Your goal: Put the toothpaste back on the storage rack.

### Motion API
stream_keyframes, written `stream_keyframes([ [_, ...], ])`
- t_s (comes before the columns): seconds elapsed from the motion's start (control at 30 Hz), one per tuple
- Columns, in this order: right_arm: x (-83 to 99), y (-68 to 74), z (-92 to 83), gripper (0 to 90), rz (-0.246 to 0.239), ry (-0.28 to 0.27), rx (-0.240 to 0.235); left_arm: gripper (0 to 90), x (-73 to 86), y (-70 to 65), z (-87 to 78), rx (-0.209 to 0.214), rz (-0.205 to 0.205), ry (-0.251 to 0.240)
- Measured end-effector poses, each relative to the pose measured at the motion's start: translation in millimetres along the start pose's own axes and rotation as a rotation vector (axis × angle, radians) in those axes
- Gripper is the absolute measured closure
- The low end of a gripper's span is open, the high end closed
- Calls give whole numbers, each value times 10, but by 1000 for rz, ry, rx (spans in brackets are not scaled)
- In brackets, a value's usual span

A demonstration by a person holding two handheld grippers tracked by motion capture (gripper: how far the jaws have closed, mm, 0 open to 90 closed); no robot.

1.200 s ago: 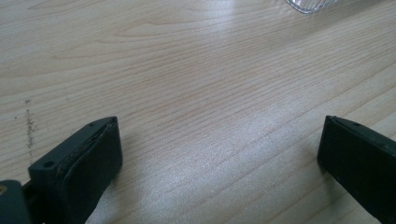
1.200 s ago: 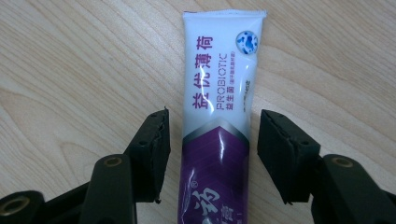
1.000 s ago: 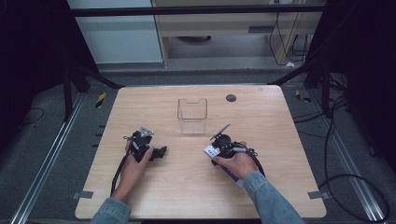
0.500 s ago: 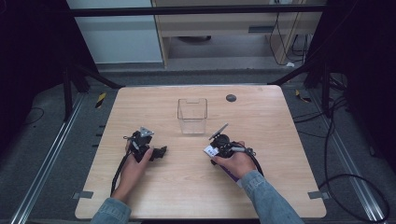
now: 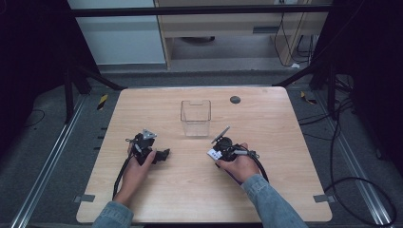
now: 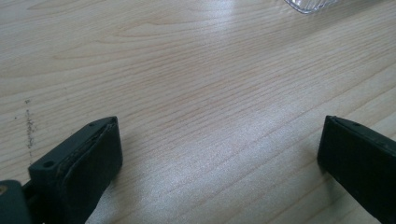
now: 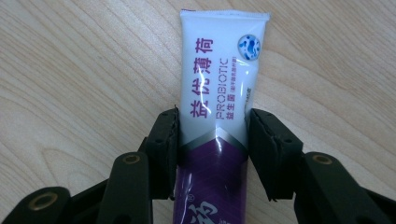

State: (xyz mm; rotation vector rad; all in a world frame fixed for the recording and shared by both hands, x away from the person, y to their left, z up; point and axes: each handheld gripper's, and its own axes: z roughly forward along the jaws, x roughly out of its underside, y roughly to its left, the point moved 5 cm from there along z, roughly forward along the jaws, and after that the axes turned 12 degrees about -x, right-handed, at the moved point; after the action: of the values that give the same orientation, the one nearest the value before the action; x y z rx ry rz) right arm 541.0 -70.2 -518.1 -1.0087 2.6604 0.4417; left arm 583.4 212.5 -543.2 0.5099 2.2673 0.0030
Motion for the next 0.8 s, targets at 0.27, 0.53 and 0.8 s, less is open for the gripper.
stream_keyframes([
  [0.27, 8, 8, -6, 573, -8, -1, 1, 0, 0, 0, 0, 0, 0, 0],
  [0.53, 27, -11, -48, 696, 13, -32, -19, 0, 0, 0, 0, 0, 0, 0],
  [0.8, 73, -36, -145, 791, 45, -92, -36, 0, 0, 1, 0, 0, 1, 1],
])
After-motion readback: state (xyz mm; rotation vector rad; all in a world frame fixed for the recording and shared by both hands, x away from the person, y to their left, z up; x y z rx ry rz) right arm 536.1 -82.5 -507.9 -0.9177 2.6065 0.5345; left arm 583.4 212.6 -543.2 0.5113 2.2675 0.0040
